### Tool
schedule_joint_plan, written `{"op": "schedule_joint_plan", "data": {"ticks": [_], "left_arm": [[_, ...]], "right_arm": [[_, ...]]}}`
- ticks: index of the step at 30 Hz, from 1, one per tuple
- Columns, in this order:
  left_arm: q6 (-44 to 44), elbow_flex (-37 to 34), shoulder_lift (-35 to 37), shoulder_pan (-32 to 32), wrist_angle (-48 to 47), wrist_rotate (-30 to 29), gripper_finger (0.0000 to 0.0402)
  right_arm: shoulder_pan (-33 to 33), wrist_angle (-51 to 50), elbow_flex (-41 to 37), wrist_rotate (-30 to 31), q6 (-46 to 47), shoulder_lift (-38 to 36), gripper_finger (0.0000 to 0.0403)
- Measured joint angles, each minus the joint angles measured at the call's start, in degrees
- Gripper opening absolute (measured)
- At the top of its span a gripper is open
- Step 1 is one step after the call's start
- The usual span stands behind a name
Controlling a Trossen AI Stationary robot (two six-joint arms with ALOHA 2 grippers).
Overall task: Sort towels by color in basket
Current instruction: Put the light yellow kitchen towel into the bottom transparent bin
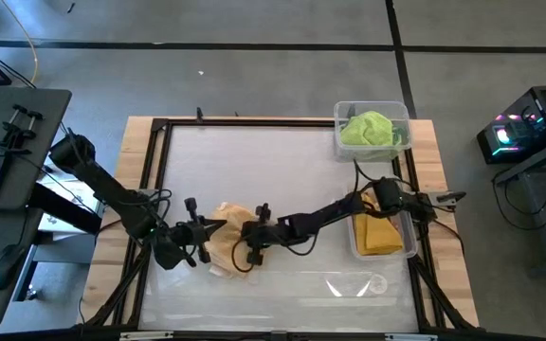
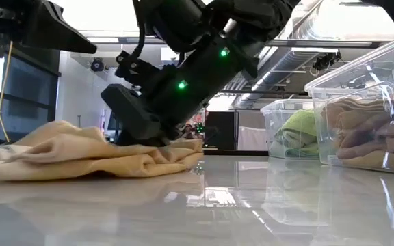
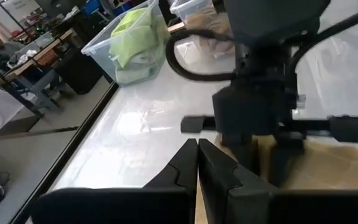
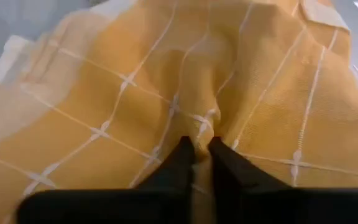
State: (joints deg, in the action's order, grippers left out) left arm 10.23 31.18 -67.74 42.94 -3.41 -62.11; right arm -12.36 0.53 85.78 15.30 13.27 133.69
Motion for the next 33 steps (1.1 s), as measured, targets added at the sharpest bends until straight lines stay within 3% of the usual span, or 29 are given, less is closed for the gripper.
{"op": "schedule_joint_plan", "data": {"ticks": [2,6,9,17,22,30,33], "left_arm": [[0.13,0.00,-0.01,0.10,-0.13,-0.01,0.0000],[0.22,0.00,-0.01,0.28,-0.92,-0.09,0.0000],[0.25,0.00,0.02,0.28,-1.39,-0.17,0.0000],[0.68,0.00,-0.01,0.22,-1.78,-0.20,0.0000],[0.71,0.00,-0.01,0.22,-1.68,-0.23,0.0000],[0.71,0.00,-0.01,0.22,-1.41,-0.26,0.0000],[0.69,-0.01,-0.01,0.19,-1.42,-0.26,0.0000]], "right_arm": [[-0.47,-3.34,-0.13,1.62,0.67,-1.37,0.0020],[-3.43,-12.46,-0.77,8.45,2.13,-6.52,0.0039],[-7.26,-19.38,-1.01,14.01,2.18,-12.25,0.0025],[-20.86,-26.98,-0.70,35.71,3.62,-35.42,0.0021],[-28.19,-45.52,-0.48,47.32,17.87,-50.05,0.0012],[-34.45,-90.84,-0.63,42.54,64.32,-62.14,0.0012],[-34.96,-89.00,-2.40,37.73,65.76,-65.78,0.0012]]}}
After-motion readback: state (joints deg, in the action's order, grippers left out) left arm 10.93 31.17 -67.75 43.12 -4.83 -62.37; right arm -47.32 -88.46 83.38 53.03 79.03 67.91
